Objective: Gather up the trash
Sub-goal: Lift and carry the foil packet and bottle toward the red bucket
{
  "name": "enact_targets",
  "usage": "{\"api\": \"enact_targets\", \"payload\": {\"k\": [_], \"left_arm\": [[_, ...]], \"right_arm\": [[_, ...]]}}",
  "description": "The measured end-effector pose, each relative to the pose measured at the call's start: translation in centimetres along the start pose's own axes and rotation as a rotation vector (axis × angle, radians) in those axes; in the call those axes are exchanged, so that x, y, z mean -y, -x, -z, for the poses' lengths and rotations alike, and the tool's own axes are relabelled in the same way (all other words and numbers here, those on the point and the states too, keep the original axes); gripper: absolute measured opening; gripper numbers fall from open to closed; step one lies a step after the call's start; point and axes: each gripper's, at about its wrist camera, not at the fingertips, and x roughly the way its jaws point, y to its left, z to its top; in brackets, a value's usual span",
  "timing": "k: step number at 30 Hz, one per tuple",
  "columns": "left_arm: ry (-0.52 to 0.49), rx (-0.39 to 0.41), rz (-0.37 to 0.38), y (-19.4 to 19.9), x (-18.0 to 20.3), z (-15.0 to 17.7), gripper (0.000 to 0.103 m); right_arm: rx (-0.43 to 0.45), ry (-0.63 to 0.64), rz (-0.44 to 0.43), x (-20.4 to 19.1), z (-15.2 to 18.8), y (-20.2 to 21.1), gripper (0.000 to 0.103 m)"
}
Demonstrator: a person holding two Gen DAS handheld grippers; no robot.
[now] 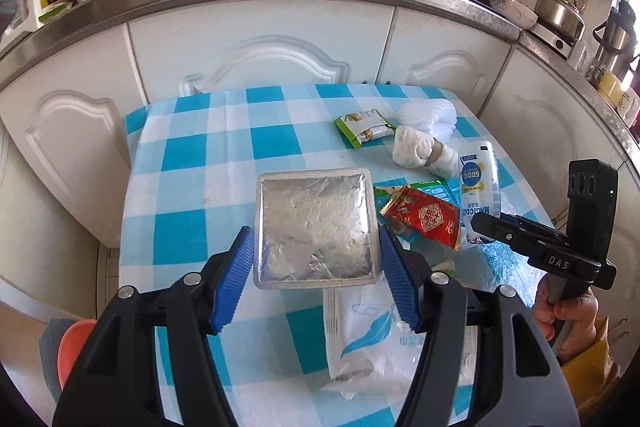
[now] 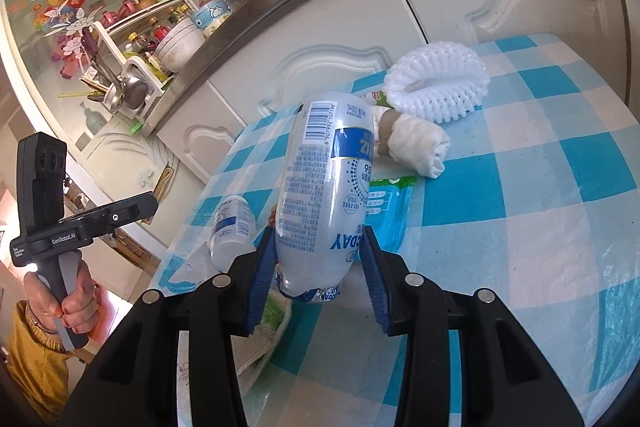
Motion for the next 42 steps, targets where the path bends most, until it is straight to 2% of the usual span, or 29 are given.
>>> {"api": "enact_targets", "payload": {"k": [6, 14, 18, 25, 30, 37, 42], "left_arm": [[0.086, 0.027, -0.033, 3.4, -3.1, 3.7, 0.064], [0.206, 0.018, -0.085, 5.6, -7.5, 9.6, 0.064], [0.285, 0.015, -0.098, 6.5, -10.1, 12.4, 0.064], [0.395, 0.042, -0.177, 9.2, -15.4, 16.6, 0.064], [0.478, 0.055, -0.222, 10.4, -19.3, 19.4, 0.064], [0.558, 0.046, -0.246, 9.7, -22.9, 22.5, 0.064], [0.608, 0.042, -0.258, 8.5, -24.6, 23.9, 0.064]], "right_arm": [[-0.008, 0.033, 0.003, -1.8, 0.6, 0.4, 0.043], [-0.005, 0.063, 0.003, -4.1, 0.8, 0.9, 0.043], [-0.024, 0.103, -0.011, -6.5, 1.0, 0.7, 0.043], [-0.080, 0.206, -0.059, -12.4, 2.5, -0.5, 0.043], [-0.142, 0.298, -0.104, -17.9, 4.1, -2.2, 0.043], [-0.310, 0.400, -0.201, -26.1, 7.2, -7.4, 0.043], [-0.427, 0.419, -0.258, -29.9, 9.1, -11.5, 0.043]]}}
